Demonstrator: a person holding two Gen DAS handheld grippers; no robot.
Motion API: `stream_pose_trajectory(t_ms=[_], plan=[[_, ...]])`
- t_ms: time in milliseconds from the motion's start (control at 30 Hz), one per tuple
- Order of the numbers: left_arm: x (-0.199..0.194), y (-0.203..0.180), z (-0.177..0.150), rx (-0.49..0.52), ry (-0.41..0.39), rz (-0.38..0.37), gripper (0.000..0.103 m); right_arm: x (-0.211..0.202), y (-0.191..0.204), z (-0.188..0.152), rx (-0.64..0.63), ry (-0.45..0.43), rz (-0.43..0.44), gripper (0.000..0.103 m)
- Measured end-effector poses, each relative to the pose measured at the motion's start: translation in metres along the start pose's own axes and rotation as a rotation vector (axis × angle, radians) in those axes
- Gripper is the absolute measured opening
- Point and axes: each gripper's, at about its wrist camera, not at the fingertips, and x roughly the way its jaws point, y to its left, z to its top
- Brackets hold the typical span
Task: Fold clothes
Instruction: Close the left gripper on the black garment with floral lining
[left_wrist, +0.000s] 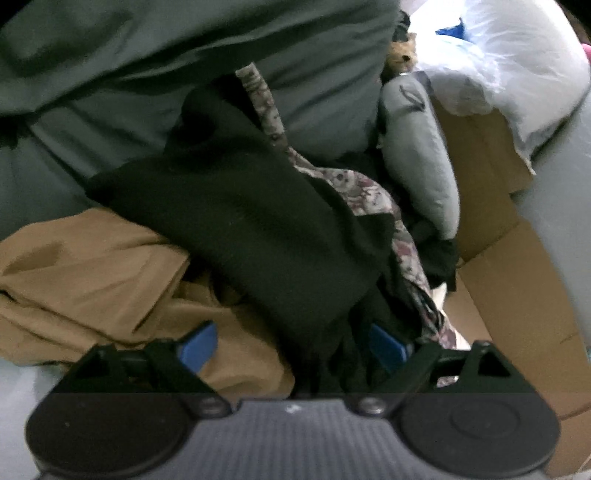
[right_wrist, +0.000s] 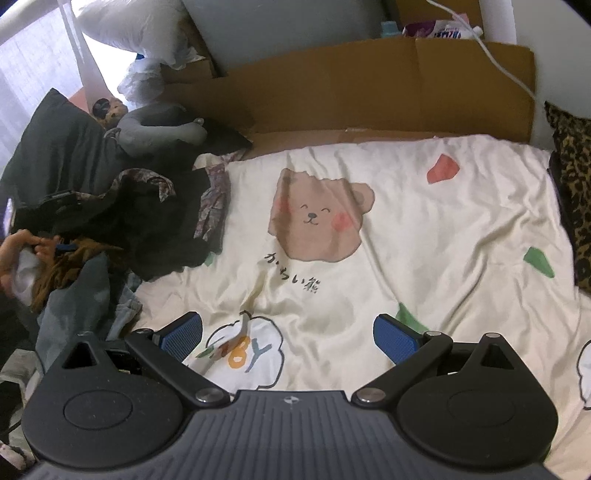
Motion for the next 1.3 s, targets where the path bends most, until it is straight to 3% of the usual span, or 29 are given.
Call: stream_pose_trajectory(t_ms=[300, 400, 467, 567, 800, 933, 1000, 1067, 1100, 1300], plan=[[0.009, 0.03, 0.009, -0.149, -0.021, -0.169, 0.088, 0.012, -0.009, -0.008, 0.044, 0.043, 0.021, 0.101], [0.006, 0.036, 0.011, -0.171, -0.046, -0.201, 0.075, 0.015, -0.009, -0.009, 0.055, 0.052, 0.027, 0.101], [0.001, 0.04, 0.01, -0.195, -0.056, -0.258, 0.059, 0.015, -0.006, -0.009, 0.04, 0.05, 0.027, 0.101], [-0.005, 0.045, 0.01, -0.216, -0.067, -0.331, 0.056, 0.014, -0.002, -0.009, 0.015, 0.044, 0.027, 0.101], [0.008, 0.053, 0.014, -0.248, -0.047, -0.273, 0.056, 0.018, -0.002, -0.011, 0.019, 0.063, 0.03, 0.101], [0.021, 0.047, 0.018, -0.208, -0.029, -0.262, 0.056, 0.018, -0.001, -0.011, 0.004, 0.065, 0.02, 0.101], [0.026, 0.045, 0.018, -0.196, -0.023, -0.248, 0.048, 0.019, -0.002, -0.01, 0.01, 0.065, 0.012, 0.101], [0.03, 0.044, 0.016, -0.195, -0.004, -0.223, 0.015, 0.021, -0.004, -0.009, 0.025, 0.064, 0.004, 0.101], [0.031, 0.043, 0.015, -0.19, 0.005, -0.21, 0.009, 0.02, -0.004, -0.009, 0.031, 0.059, 0.009, 0.101], [0.018, 0.039, 0.005, -0.133, -0.001, -0.2, 0.002, 0.012, -0.008, -0.004, 0.047, 0.018, 0.014, 0.101]])
